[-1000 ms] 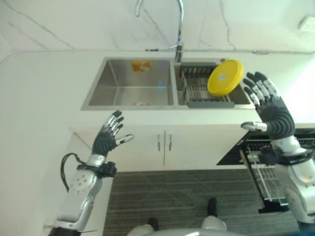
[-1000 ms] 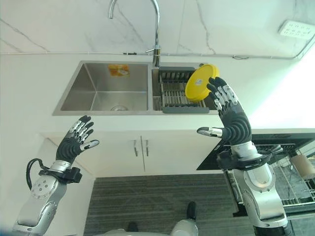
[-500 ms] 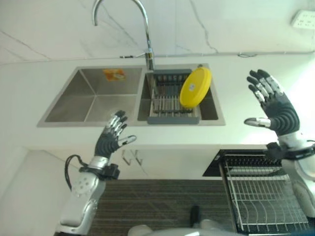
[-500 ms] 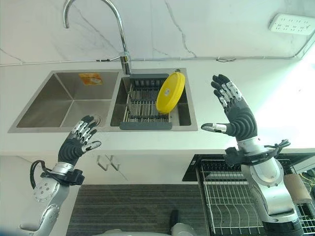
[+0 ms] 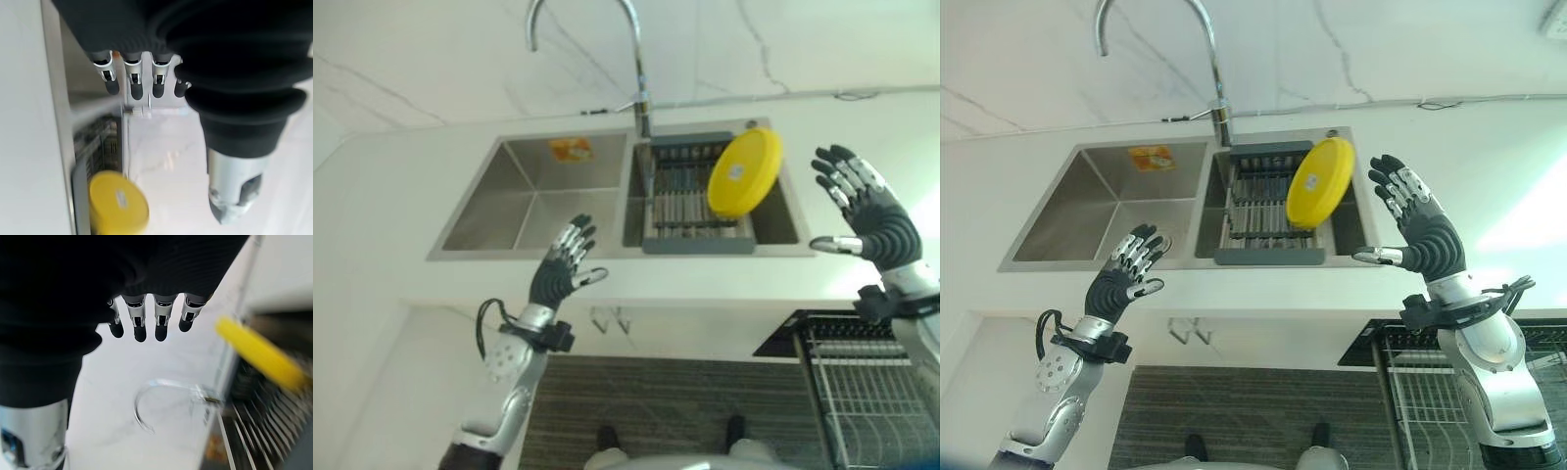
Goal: Place the dishes in the dishwasher.
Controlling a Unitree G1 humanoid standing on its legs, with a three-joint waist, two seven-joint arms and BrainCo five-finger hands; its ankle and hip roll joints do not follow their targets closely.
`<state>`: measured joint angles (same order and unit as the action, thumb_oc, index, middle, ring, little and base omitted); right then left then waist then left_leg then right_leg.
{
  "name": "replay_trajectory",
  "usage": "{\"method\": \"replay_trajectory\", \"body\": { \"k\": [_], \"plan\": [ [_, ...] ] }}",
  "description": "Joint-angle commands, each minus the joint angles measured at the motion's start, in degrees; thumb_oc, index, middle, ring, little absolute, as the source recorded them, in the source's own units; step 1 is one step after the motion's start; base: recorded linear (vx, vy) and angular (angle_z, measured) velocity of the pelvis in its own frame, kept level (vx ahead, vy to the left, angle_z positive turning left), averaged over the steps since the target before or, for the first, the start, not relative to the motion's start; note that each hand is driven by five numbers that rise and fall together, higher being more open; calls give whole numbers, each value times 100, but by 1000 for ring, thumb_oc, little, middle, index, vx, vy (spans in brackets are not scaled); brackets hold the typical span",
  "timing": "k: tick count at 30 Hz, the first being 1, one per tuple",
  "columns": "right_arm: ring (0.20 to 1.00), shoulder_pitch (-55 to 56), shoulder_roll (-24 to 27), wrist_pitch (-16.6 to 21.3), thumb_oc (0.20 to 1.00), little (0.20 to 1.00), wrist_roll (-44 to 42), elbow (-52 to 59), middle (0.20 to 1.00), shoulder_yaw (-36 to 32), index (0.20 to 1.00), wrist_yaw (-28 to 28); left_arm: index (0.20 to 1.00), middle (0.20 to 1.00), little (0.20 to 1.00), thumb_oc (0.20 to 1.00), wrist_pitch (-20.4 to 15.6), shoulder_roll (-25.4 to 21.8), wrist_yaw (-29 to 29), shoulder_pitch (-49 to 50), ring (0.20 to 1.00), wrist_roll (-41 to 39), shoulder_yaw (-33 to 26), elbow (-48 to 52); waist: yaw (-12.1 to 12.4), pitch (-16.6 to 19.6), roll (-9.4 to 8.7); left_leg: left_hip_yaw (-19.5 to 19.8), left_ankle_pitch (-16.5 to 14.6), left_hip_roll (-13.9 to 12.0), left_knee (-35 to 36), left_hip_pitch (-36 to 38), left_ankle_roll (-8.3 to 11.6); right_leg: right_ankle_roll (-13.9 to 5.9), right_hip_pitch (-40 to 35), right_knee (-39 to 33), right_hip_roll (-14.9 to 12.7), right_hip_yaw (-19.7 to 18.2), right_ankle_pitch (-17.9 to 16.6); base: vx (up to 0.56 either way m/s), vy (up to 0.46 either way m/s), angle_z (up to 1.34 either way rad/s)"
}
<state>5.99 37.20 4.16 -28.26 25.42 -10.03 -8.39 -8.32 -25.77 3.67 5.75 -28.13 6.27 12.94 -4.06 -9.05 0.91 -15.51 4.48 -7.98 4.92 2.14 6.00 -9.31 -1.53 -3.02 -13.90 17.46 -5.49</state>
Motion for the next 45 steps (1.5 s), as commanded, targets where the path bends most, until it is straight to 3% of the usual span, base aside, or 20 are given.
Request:
{"method": "replay_trajectory", "body": {
  "k": [1,4,7,11,14,17,19,22,25,26,28,29,30,33,34,37,45],
  "plan": [
    [1000,-258,-199,387,1000,1000,-175,304,1000,-142,1000,159,1000,1000,1000,1000,-210,-346,32,-230,1000,233,-445,504,178,78,-232,486,-314,-287,8,277,2,-213,-93,378,-244,-324,160,108,322,1],
    [1000,-216,-274,66,1000,1000,-143,317,1000,-48,1000,54,1000,1000,1000,1000,-25,-408,-8,-450,1000,271,-413,454,228,61,-321,649,-463,-44,8,291,-168,-203,-38,659,-373,-370,102,99,267,-2],
    [1000,-206,-305,268,1000,1000,-61,291,1000,-45,1000,232,1000,1000,1000,1000,111,-430,161,-410,1000,222,-428,519,325,63,-380,714,-587,111,8,318,-372,-190,-25,1036,-394,-371,-40,136,200,-1],
    [1000,-220,-410,303,1000,1000,-317,359,1000,21,1000,25,1000,1000,1000,1000,98,-421,130,-283,1000,342,-402,625,376,-5,-439,677,-622,115,8,381,-483,-184,33,1354,-292,-408,-74,122,57,-9],
    [1000,-335,-407,548,1000,1000,-612,289,1000,124,1000,-5,1000,1000,1000,1000,149,-462,57,-350,1000,301,-396,670,385,1,-507,561,-616,26,8,396,-375,-194,-57,547,-144,-338,-64,135,-153,-30],
    [1000,-471,-494,654,1000,1000,-869,265,1000,168,1000,-177,1000,1000,1000,1000,18,-472,23,-340,1000,347,-429,695,402,-2,-548,312,-638,-75,8,462,-269,-282,-64,-62,-135,-17,-432,151,-283,-25],
    [1000,-524,-546,870,1000,1000,-951,231,1000,191,1000,-197,1000,1000,1000,1000,-138,-481,21,-364,1000,364,-467,660,338,4,-545,276,-671,-138,8,517,-273,-275,-1,-81,-70,-194,-431,191,-356,-23],
    [1000,-544,-568,693,1000,1000,-1003,186,1000,96,1000,78,1000,1000,1000,1000,-275,-452,-75,-338,1000,490,-480,745,275,122,-526,213,-626,-288,8,602,-221,-189,-112,-148,163,-314,-161,226,-383,-2],
    [1000,-578,-500,536,1000,1000,-991,427,1000,32,1000,-179,1000,1000,1000,1000,-486,-394,-348,-204,1000,713,-543,933,212,247,-464,-10,-517,-482,-58,711,-78,1,-168,-198,347,-396,10,214,-345,9],
    [1000,-722,-403,357,1000,1000,-895,462,1000,111,1000,-141,1000,1000,1000,1000,-607,-411,-496,-203,1000,753,-561,971,225,252,-475,-64,-584,-552,-561,620,-33,141,-213,-198,430,-442,55,175,-332,4],
    [1000,-810,-309,267,1000,1000,-870,397,1000,173,1000,-84,1000,1000,1000,1000,-690,-393,-585,-210,1000,785,-578,965,270,230,-482,104,-592,-526,-1123,413,-9,228,-234,-198,478,-471,76,128,-252,0],
    [1000,-852,-232,284,1000,1000,-929,352,1000,205,1000,-56,1000,1000,1000,1000,-797,-364,-644,-177,1000,801,-586,971,338,183,-473,368,-532,-469,-1489,147,10,284,-268,-198,530,-497,96,107,-154,2],
    [1000,-871,-199,301,1000,1000,-1035,349,1000,201,1000,2,1000,1000,1000,1000,-881,-321,-671,-136,1000,847,-596,985,381,153,-465,464,-527,-432,-1390,31,6,279,-285,-198,542,-491,109,84,-65,11],
    [1000,-938,-360,466,1000,1000,-986,227,1000,234,1000,102,1000,1000,1000,1000,-1172,-325,-745,-186,1000,1027,-584,912,372,127,-337,217,-202,-626,-575,73,130,213,-332,-198,480,-310,170,68,75,12],
    [1000,-970,-327,526,1000,1000,-1094,187,1000,220,1000,202,1000,1000,1000,1000,-1394,-363,-865,-235,1000,1180,-573,834,349,154,-297,317,-179,-594,-353,166,125,193,-366,-198,464,-306,212,71,156,23],
    [1000,-1128,-340,427,1000,1000,-1491,42,1000,154,1000,313,1000,1000,1000,1000,-1561,-419,-1077,-492,1000,1416,-576,760,338,288,-220,484,-194,-510,8,343,145,127,-412,-198,420,-265,247,63,162,12],
    [1000,-1599,-487,414,1000,1000,-1397,-353,1000,169,1000,886,1000,1000,1000,1000,-1234,-555,-1008,-865,1000,1501,-519,512,440,402,-227,554,-510,-383,8,556,47,-90,-488,-96,118,-45,210,56,97,15]
  ]
}}
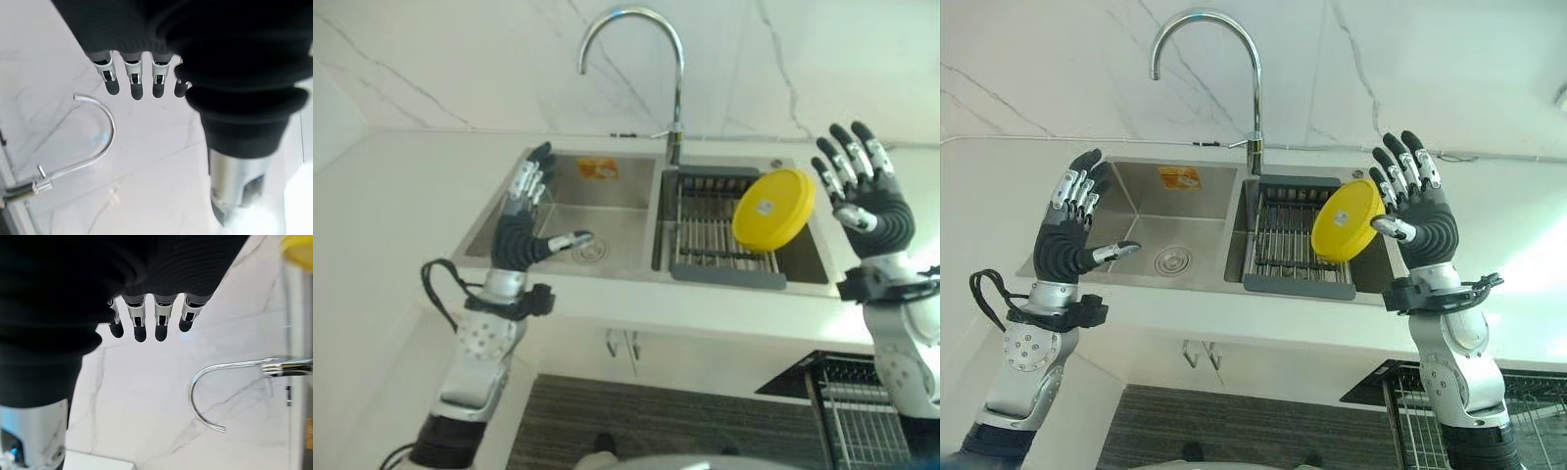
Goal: Place the dishes in the dishwasher.
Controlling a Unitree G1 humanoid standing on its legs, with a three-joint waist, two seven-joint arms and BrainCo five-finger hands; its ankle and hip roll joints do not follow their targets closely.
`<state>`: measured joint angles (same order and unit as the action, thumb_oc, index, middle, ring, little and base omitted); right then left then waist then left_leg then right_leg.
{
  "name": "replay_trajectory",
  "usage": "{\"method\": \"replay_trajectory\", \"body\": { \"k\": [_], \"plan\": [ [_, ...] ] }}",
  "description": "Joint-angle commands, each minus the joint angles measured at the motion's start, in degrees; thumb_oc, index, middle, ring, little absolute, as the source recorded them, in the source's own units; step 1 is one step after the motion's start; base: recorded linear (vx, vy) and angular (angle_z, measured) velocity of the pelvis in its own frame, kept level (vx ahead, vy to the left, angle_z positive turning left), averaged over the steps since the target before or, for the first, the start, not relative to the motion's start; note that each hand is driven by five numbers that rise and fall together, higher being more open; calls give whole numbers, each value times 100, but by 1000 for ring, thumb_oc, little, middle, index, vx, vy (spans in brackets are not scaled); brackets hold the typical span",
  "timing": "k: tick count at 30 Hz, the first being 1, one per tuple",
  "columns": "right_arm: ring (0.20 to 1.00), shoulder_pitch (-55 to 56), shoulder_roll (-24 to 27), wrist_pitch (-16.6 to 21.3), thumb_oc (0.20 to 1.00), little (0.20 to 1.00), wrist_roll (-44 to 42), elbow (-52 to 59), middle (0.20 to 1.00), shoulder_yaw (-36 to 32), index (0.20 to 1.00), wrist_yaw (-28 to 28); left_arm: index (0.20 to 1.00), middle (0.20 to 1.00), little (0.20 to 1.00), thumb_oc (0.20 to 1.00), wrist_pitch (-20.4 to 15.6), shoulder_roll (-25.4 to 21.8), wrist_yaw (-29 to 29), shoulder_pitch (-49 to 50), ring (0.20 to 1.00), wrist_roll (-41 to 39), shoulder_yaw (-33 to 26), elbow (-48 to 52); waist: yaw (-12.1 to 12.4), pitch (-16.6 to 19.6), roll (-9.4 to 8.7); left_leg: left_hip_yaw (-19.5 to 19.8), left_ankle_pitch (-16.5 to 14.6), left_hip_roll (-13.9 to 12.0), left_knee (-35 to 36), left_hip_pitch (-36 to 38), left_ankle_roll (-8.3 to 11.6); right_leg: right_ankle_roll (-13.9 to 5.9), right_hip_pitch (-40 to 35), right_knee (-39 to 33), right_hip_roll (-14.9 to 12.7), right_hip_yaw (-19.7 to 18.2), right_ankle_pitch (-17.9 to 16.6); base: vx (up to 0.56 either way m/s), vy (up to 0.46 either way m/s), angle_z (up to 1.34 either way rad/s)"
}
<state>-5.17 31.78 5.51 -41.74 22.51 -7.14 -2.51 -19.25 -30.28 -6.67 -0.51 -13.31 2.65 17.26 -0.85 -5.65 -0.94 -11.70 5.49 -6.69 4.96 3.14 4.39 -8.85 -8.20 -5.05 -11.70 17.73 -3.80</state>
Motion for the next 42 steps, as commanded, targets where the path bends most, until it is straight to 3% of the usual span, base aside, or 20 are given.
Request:
{"method": "replay_trajectory", "body": {
  "k": [1,5,11,26,31,42],
  "plan": [
    [1000,-500,61,299,1000,1000,-24,-90,1000,-118,1000,326,1000,1000,1000,1000,-138,-108,28,-241,1000,17,-151,79,124,61,-47,173,-616,-510,4,460,203,-139,178,108,-109,-68,40,18,44,6],
    [1000,-693,164,402,1000,1000,-39,-486,1000,-247,1000,821,1000,1000,1000,1000,-117,-156,40,-264,1000,13,-57,37,179,94,-97,189,-693,-485,4,511,143,-153,141,76,-132,-62,12,16,21,0],
    [1000,-854,306,388,1000,1000,-131,-888,1000,-384,1000,1015,1000,1000,1000,1000,-87,-206,7,-252,1000,-6,13,-38,191,161,-135,141,-702,-506,4,550,126,-116,94,27,-84,-130,10,21,14,-7],
    [1000,-1126,564,-79,1000,1000,-173,-1828,1000,-443,1000,1175,1000,1000,1000,1000,164,-371,305,-129,1000,-44,-44,-169,292,130,-159,171,-657,-552,4,516,183,-107,84,5,-56,-107,11,33,-42,-1],
    [1000,-1498,674,-253,1000,1000,-29,-2157,1000,-403,1000,1775,1000,1000,1000,1000,111,-596,270,-234,1000,-82,-8,-172,297,-104,-103,225,-558,-601,4,198,241,-126,417,5,-81,-177,-71,-130,-76,0],
    [1000,-1428,1249,-323,1000,1000,211,-2634,1000,-555,1000,2130,1000,1000,1000,1000,92,-682,307,79,1000,-178,-43,-71,278,-97,-106,143,-503,-686,4,239,290,-122,393,5,-47,-215,-44,-8,-6,0]
  ]
}}
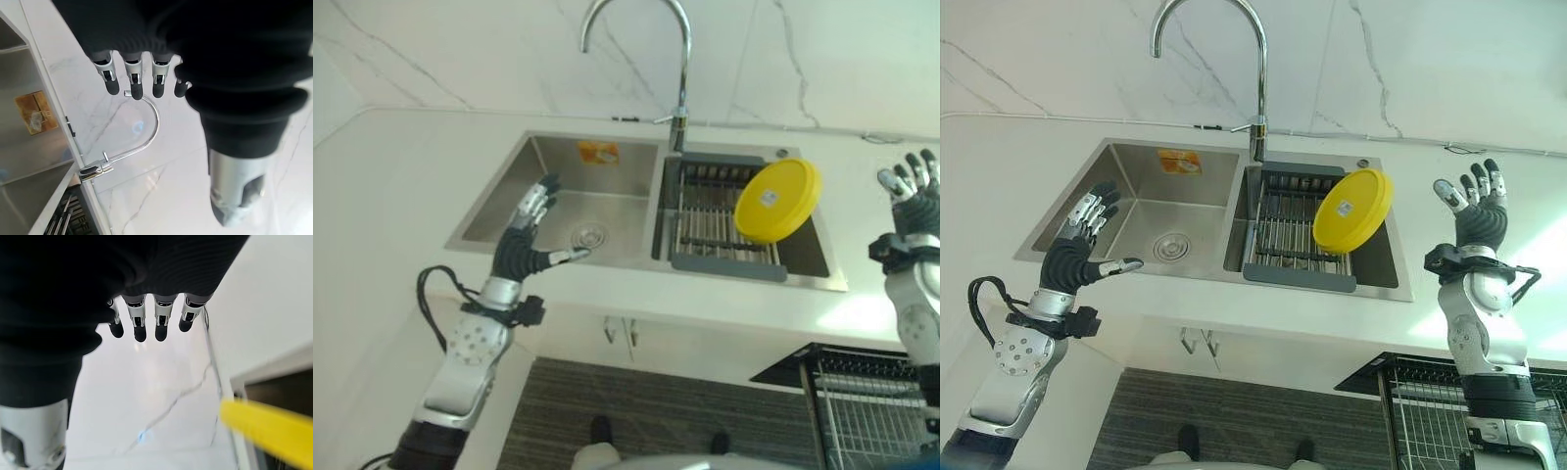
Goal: Place the dishes in the dishwasher.
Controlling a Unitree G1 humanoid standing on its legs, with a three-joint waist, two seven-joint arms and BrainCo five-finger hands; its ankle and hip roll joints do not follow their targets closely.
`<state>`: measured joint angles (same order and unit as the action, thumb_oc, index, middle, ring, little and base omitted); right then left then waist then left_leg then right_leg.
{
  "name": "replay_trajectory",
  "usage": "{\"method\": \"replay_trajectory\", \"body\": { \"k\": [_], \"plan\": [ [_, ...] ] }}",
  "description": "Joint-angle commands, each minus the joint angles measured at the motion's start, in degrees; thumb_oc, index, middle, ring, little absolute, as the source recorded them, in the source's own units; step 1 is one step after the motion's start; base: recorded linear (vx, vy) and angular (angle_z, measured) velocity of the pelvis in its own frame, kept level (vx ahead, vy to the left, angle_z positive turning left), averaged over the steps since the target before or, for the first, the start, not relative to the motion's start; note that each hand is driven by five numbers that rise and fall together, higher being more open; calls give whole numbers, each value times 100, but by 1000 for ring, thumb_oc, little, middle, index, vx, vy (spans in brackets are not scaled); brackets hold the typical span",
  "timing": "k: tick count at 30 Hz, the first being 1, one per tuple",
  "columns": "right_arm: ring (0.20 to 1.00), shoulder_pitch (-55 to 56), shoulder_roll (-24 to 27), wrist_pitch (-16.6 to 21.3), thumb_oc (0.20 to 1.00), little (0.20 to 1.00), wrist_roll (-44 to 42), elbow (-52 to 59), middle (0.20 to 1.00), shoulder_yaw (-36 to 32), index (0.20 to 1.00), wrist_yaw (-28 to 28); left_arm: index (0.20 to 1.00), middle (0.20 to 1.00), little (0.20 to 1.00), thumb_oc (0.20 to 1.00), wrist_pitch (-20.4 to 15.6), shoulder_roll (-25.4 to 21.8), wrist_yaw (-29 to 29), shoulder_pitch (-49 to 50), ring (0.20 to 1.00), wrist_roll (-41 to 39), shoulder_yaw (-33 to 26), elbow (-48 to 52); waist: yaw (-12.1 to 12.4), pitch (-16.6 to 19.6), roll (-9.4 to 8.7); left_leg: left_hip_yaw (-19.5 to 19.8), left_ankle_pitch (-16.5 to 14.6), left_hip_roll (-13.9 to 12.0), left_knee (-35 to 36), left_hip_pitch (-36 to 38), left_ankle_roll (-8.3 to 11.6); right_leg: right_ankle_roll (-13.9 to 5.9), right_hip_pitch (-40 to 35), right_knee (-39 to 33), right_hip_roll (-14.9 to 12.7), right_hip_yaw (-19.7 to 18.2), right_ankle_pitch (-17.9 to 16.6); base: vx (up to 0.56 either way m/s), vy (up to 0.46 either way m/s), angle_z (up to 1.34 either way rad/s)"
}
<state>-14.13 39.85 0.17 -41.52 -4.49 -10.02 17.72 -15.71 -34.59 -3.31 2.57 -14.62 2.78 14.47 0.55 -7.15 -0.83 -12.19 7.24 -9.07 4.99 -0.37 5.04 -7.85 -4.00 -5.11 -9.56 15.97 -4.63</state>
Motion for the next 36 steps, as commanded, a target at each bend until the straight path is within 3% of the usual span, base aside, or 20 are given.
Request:
{"method": "replay_trajectory", "body": {
  "k": [1,6,10,21,24,36],
  "plan": [
    [1000,-525,461,215,1000,1000,179,57,1000,-266,1000,129,1000,1000,1000,1000,-262,-242,-33,-217,1000,-39,-45,207,136,57,-118,187,-680,-447,1,608,225,-223,-45,11,-260,-38,42,31,21,-5],
    [1000,-459,502,135,1000,1000,-59,35,1000,-324,1000,64,1000,1000,1000,1000,-225,-215,-58,-139,1000,-23,-4,228,137,92,-125,193,-697,-430,1,701,218,-221,-143,11,-249,-50,64,37,31,-7],
    [1000,-428,386,-19,1000,1000,-713,-106,1000,-274,1000,-390,1000,1000,1000,1000,-226,-199,28,-143,1000,4,35,181,179,91,-161,192,-715,-427,1,749,222,-231,-210,11,-255,-8,81,0,0,0],
    [1000,-661,400,-447,1000,1000,-1182,-888,1000,102,1000,-1189,1000,1000,1000,1000,-164,-240,88,-183,1000,33,159,83,321,126,-213,217,-714,-425,1,797,238,-236,-310,11,-262,149,109,1,2,4],
    [1000,-821,324,-431,1000,1000,-1658,-1137,1000,145,1000,-1484,1000,1000,1000,1000,-185,-236,84,-165,1000,53,194,31,370,133,-201,224,-720,-424,1,830,247,-228,-361,11,-262,193,130,0,0,0],
    [1000,-1069,344,-694,1000,1000,-2188,-1593,1000,246,1000,-1968,1000,1000,1000,1000,-246,-311,90,-42,1000,-24,146,-42,499,154,-182,270,-700,-423,1,837,276,-218,-426,11,-253,284,158,2,2,0]
  ]
}}
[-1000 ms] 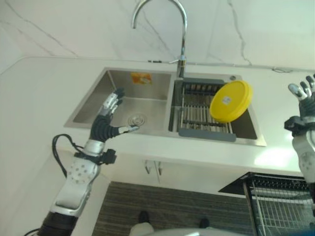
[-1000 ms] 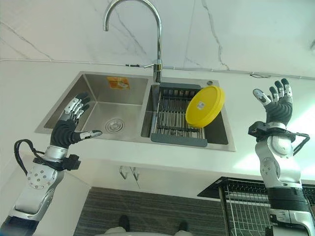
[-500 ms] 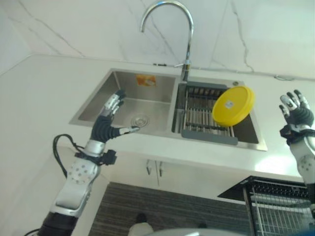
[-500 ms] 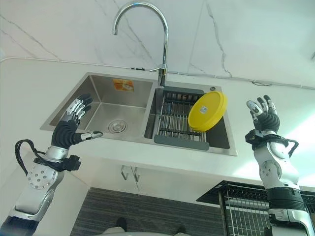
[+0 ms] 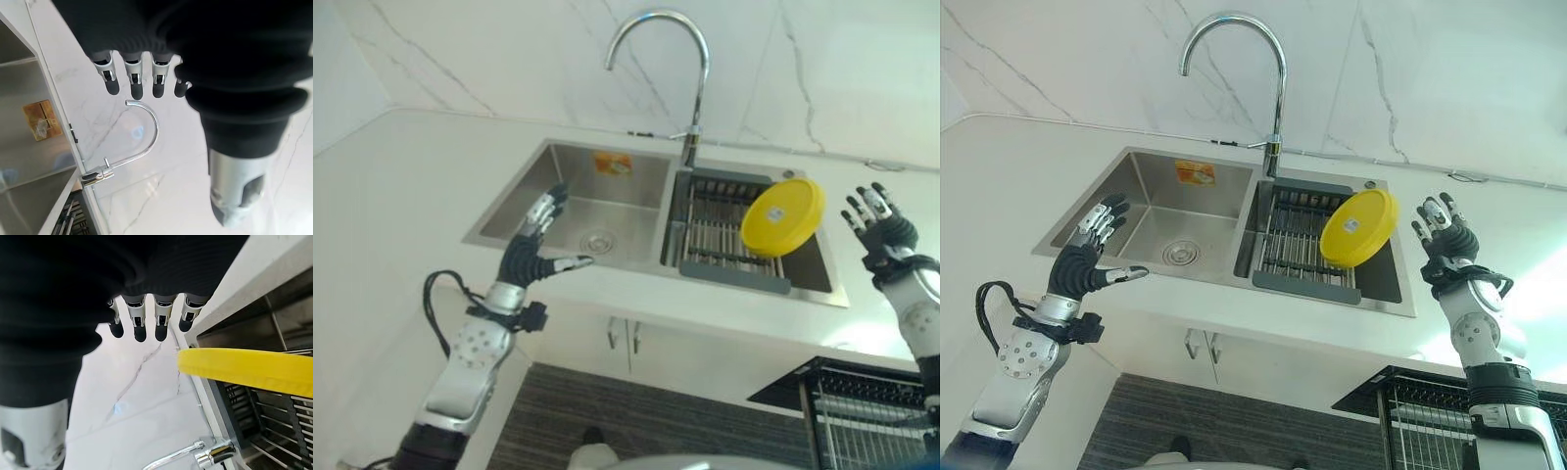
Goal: Place the dishes in the dishwasher.
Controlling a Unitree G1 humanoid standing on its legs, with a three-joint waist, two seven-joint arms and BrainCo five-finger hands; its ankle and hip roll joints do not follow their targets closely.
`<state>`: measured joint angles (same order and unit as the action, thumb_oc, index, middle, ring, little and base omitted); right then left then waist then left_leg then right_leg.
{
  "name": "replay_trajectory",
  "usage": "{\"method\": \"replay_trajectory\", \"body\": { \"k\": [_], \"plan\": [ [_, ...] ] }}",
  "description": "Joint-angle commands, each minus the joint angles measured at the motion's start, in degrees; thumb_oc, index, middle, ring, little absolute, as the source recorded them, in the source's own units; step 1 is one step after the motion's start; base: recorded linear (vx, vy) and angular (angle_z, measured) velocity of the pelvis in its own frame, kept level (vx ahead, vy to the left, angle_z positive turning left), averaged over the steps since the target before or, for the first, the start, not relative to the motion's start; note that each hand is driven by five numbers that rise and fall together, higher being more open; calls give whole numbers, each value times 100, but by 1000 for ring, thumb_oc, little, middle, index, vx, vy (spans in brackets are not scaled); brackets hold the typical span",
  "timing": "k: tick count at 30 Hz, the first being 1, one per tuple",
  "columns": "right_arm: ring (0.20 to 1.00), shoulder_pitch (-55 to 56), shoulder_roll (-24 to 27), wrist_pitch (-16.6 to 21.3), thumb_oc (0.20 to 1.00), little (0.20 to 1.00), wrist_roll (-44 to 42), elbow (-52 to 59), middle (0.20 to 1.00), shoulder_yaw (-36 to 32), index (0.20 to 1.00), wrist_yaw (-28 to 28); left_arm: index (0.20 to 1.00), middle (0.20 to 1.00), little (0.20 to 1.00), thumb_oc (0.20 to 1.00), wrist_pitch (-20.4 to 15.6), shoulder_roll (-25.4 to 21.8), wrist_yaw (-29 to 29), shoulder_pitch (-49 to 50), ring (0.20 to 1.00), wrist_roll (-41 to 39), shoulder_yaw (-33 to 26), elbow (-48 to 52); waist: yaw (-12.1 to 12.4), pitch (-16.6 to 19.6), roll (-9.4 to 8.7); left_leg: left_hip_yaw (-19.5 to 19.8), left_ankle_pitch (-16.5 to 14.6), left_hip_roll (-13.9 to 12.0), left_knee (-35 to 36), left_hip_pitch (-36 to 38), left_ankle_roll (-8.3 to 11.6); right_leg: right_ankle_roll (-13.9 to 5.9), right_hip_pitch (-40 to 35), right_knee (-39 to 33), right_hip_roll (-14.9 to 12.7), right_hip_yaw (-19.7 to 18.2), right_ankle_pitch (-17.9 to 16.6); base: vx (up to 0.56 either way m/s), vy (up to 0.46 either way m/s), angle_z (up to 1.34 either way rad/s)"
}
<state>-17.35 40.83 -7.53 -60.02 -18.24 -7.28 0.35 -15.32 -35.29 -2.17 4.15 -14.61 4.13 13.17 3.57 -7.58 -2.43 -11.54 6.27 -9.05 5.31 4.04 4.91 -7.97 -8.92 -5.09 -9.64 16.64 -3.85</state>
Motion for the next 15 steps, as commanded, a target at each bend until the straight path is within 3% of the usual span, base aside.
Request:
{"method": "replay_trajectory", "body": {
  "k": [1,8,15],
  "plan": [
    [1000,-740,244,68,1000,1000,-350,-226,1000,-8,1000,-245,1000,1000,1000,1000,-278,-239,-31,-187,1000,-18,17,100,200,198,-23,211,-601,-425,-31,399,291,-206,63,9,-248,224,82,0,0,0],
    [1000,-854,352,-202,1000,1000,-423,-452,1000,88,1000,-384,1000,1000,1000,1000,-336,-323,-54,-137,1000,-79,12,103,229,190,-29,221,-590,-411,-31,396,299,-217,50,9,-260,251,77,0,0,0],
    [1000,-934,473,-182,1000,1000,-206,-638,1000,114,1000,-338,1000,1000,1000,1000,-344,-340,-76,-128,1000,-46,31,91,238,190,-30,227,-583,-396,-31,422,294,-206,15,9,-251,265,77,-6,0,4]
  ]
}}
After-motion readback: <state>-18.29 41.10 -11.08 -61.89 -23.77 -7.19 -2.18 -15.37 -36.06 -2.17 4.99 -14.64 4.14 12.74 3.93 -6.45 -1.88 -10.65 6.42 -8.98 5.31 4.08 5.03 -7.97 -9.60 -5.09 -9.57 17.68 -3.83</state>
